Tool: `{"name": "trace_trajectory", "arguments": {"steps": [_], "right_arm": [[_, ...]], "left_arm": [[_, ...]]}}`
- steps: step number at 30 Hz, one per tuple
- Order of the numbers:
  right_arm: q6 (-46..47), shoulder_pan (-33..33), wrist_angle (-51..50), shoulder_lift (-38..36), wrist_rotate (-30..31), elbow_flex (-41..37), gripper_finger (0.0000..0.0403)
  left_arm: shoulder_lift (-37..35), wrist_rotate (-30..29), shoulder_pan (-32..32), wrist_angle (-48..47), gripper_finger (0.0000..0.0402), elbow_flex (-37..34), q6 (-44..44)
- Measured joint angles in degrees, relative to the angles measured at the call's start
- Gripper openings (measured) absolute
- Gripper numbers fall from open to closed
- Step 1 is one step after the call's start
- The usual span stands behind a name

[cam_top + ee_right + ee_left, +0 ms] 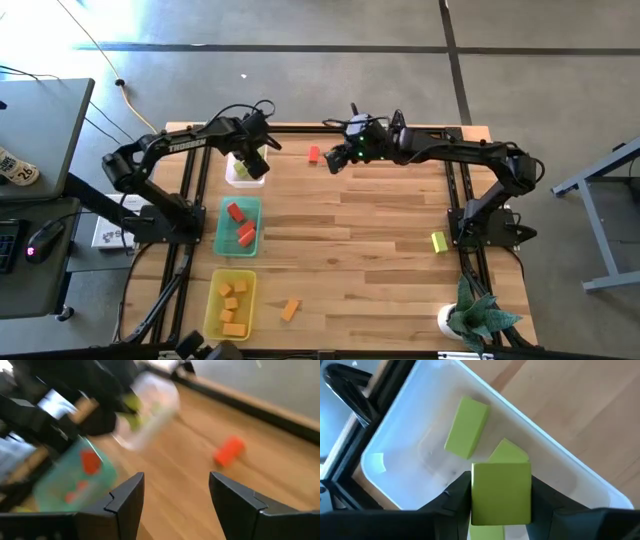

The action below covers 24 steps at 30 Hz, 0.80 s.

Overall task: Sort & place blocks by color
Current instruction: Put the green cube block into the transparent bin, then put the green rectangular block into the transparent bin

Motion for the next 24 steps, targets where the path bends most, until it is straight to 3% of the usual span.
{"name": "trace_trajectory", "arguments": {"steps": [12, 18, 24], "right_arm": [[12.49, 2.15, -30.25, 0.00, -3.97, 0.00, 0.0209], [19.59, 5.43, -41.74, 0.00, -0.96, 0.00, 0.0209], [26.00, 10.00, -50.07, 0.02, 2.39, 0.00, 0.0209]], "left_arm": [[1.02, 1.32, 0.00, 0.06, 0.0168, 0.00, 0.44], [1.02, 1.28, 0.00, 0.80, 0.0194, 0.00, 0.44], [1.02, 1.32, 0.00, 0.79, 0.0195, 0.00, 0.48]]}}
